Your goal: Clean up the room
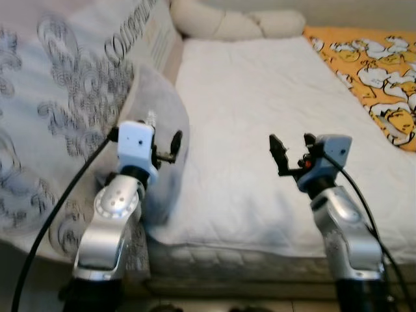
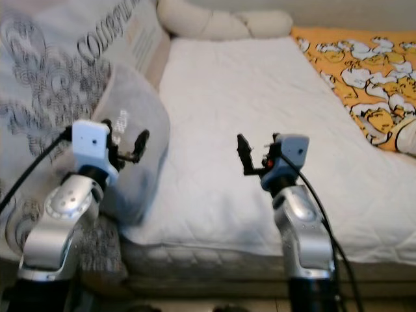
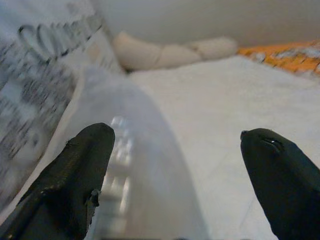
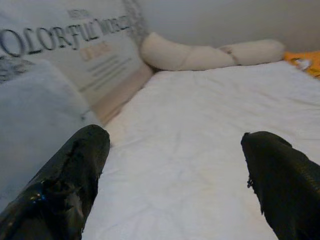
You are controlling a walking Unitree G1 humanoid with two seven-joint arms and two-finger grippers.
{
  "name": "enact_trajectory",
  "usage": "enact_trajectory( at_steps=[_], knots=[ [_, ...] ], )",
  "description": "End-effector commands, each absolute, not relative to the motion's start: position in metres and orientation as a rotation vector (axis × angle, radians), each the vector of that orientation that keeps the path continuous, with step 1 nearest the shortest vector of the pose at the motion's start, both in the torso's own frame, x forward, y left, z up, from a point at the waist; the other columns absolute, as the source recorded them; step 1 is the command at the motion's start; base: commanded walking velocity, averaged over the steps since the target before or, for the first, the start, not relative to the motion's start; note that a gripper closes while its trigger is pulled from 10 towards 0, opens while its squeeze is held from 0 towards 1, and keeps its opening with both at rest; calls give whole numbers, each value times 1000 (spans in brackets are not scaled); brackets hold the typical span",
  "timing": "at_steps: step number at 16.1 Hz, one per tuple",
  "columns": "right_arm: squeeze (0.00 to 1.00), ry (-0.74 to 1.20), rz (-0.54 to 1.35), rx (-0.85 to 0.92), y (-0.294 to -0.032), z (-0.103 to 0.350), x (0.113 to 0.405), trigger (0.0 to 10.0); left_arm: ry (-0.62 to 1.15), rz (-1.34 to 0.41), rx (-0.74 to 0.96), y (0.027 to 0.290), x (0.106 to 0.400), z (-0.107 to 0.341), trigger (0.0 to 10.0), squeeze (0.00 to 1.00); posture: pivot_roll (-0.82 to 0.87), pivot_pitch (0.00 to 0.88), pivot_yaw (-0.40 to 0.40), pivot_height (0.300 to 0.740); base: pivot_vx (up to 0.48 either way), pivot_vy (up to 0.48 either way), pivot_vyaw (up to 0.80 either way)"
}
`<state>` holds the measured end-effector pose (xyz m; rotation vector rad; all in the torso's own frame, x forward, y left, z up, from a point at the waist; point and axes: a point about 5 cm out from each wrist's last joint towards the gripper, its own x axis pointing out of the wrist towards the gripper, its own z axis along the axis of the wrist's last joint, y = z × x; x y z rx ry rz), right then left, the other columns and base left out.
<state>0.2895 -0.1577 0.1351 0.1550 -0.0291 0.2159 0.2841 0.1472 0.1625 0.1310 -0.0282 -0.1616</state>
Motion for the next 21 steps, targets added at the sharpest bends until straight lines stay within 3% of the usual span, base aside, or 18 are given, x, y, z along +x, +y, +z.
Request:
enact_trajectory(
  at_steps=[1,11,16,21],
  knots=[
    [1000,-31,203,152,-159,134,290,10000,-22,-147,136,147,283,161,10000,1000,22,0,32,740,0,-401,0],
    [1000,98,100,121,-171,109,294,10000,122,-40,185,180,278,114,10000,1000,-12,0,27,740,0,-399,0],
    [1000,140,30,117,-185,99,297,10000,126,-16,181,183,281,107,10000,1000,29,0,-2,740,0,-398,0],
    [1000,167,22,95,-187,93,300,10000,114,-17,167,182,289,111,10000,1000,6,0,18,740,0,-399,453]
  ],
)
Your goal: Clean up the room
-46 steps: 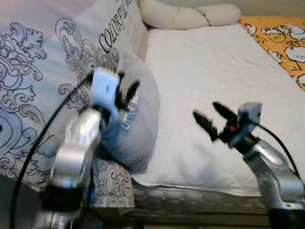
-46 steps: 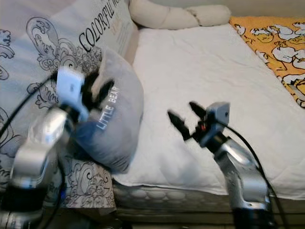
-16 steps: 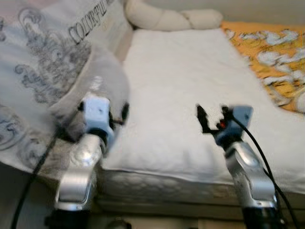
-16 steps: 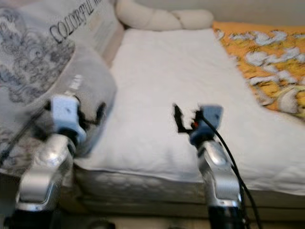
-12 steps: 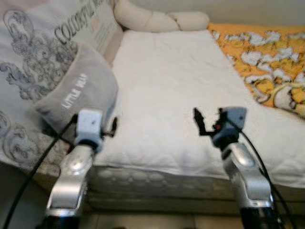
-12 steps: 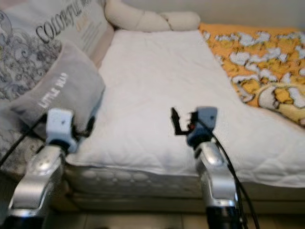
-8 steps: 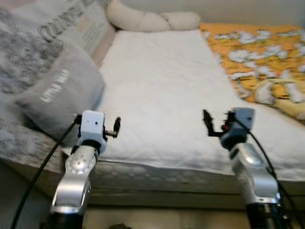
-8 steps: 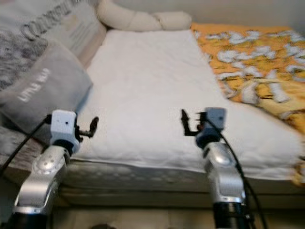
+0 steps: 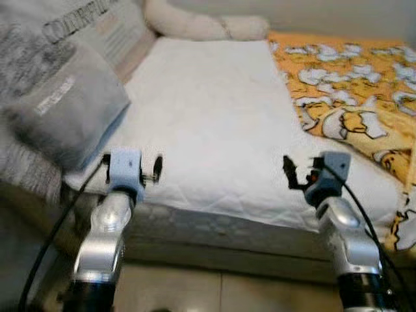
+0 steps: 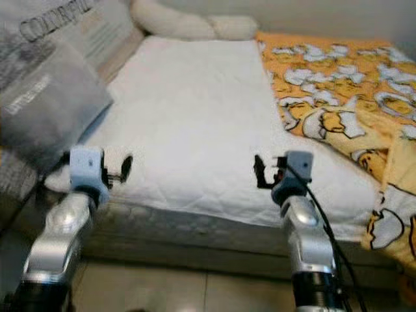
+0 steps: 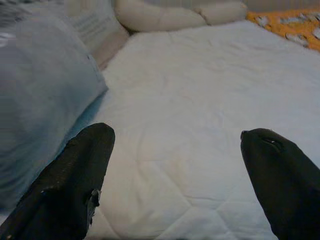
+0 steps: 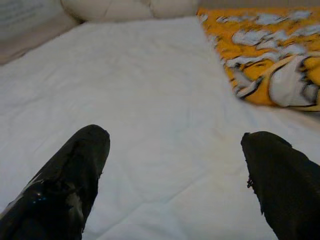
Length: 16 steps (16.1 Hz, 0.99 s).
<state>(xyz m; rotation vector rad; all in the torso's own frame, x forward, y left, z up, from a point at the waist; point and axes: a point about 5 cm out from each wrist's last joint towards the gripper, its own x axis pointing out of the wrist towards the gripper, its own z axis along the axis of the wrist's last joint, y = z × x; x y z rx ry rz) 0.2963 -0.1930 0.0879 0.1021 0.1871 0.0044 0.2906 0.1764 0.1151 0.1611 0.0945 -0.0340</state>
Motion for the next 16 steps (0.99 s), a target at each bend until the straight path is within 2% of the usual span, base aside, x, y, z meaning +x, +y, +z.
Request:
enact_trajectory(
  at_steps=[1,3,16],
  knots=[
    [1000,173,7,93,-189,90,301,10000,106,-15,168,182,291,112,10000,1000,5,0,20,740,0,-398,450],
    [1000,179,-21,104,-192,89,302,10000,97,-13,170,182,294,115,10000,1000,13,0,19,740,0,-399,428],
    [1000,189,-2,102,-187,85,307,10000,96,-30,184,179,299,115,10000,1000,5,0,28,740,0,-398,0]
  ],
)
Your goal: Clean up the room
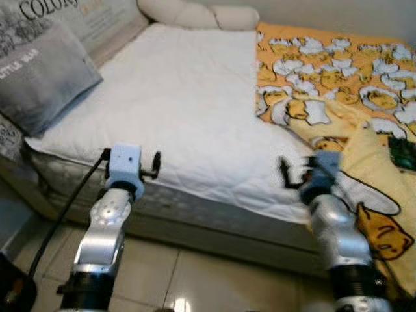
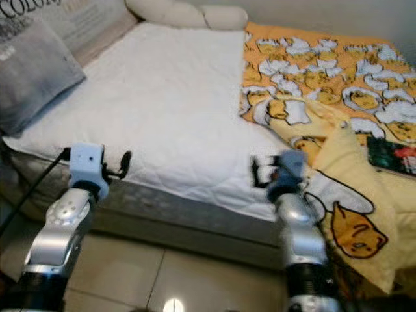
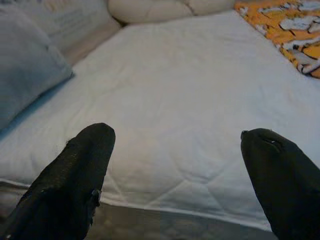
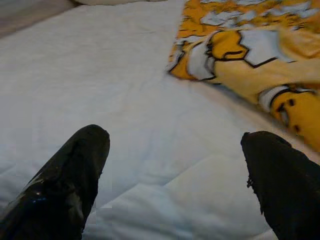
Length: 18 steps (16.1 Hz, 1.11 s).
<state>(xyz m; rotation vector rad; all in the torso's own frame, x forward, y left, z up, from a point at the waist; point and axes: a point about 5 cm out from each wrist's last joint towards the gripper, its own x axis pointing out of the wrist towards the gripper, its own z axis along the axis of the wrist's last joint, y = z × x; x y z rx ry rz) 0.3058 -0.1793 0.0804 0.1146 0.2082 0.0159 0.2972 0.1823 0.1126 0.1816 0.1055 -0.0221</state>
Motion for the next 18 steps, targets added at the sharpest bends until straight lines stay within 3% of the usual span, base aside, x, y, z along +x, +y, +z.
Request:
enact_trajectory(
  at_steps=[1,11,18],
  knots=[
    [1000,187,3,100,-186,86,307,10000,96,-32,184,179,299,115,10000,1000,4,0,28,740,0,-401,0],
    [1000,192,10,93,-187,84,307,10000,99,-33,194,178,299,113,10000,1000,0,0,31,740,0,-399,0],
    [1000,195,15,92,-185,84,307,10000,102,-32,198,179,299,112,10000,1000,1,0,31,740,0,-400,496]
  ],
)
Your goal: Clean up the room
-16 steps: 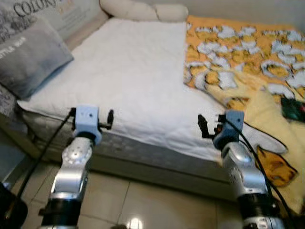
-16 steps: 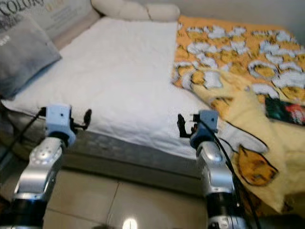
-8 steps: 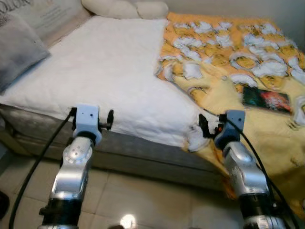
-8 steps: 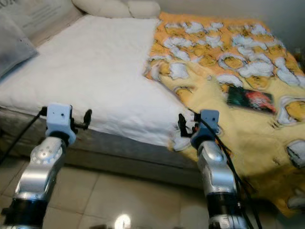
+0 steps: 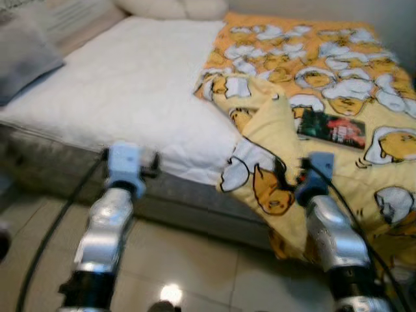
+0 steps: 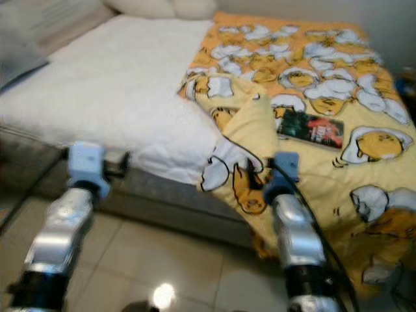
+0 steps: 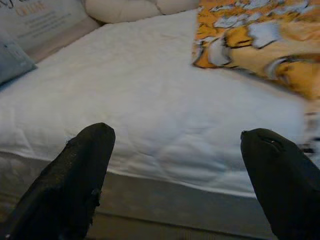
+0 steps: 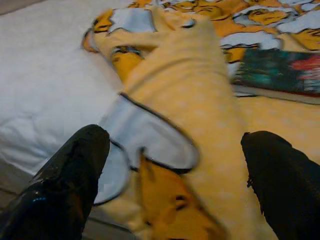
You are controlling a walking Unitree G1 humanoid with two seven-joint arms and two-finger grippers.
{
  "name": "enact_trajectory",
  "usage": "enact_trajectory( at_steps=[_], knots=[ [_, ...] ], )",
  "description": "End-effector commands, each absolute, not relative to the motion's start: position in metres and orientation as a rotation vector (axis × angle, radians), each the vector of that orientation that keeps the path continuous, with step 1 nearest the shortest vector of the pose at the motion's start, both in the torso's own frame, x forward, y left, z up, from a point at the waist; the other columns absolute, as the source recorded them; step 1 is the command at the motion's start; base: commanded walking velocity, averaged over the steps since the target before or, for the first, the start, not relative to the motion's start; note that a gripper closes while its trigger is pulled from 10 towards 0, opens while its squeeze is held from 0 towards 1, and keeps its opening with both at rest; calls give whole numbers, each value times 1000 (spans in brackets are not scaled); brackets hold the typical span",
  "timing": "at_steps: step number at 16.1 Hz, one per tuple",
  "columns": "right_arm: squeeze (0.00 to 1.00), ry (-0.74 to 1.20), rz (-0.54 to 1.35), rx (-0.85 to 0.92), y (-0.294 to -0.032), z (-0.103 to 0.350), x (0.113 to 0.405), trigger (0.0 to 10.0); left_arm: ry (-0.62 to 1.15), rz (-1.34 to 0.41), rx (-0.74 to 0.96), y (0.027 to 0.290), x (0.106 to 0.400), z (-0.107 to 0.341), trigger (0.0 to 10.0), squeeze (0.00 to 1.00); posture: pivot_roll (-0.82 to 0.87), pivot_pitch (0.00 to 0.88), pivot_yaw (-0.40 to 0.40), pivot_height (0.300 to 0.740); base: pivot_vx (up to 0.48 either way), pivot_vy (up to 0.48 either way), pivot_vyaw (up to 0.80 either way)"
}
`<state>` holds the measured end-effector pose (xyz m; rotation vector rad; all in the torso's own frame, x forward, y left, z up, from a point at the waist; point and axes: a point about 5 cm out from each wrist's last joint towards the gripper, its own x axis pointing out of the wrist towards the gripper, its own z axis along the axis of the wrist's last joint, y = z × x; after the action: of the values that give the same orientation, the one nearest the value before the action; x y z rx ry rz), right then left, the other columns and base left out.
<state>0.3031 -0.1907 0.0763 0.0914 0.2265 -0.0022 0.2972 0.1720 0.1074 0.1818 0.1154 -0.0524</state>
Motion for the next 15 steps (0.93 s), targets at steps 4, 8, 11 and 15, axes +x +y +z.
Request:
enact_trajectory(
  at_steps=[4,8,11,15],
  knots=[
    [1000,196,17,90,-185,83,307,10000,103,-33,201,180,299,112,10000,1000,4,0,31,740,0,-399,566],
    [1000,197,14,90,-186,83,307,10000,105,-34,201,179,298,111,10000,1000,2,0,32,740,0,-400,573],
    [1000,197,15,90,-186,83,307,10000,106,-35,200,179,298,111,10000,1000,3,0,32,740,0,-400,573],
    [1000,200,16,91,-185,80,305,10000,109,-43,200,178,296,109,10000,1000,-1,0,32,740,0,-403,567]
  ],
)
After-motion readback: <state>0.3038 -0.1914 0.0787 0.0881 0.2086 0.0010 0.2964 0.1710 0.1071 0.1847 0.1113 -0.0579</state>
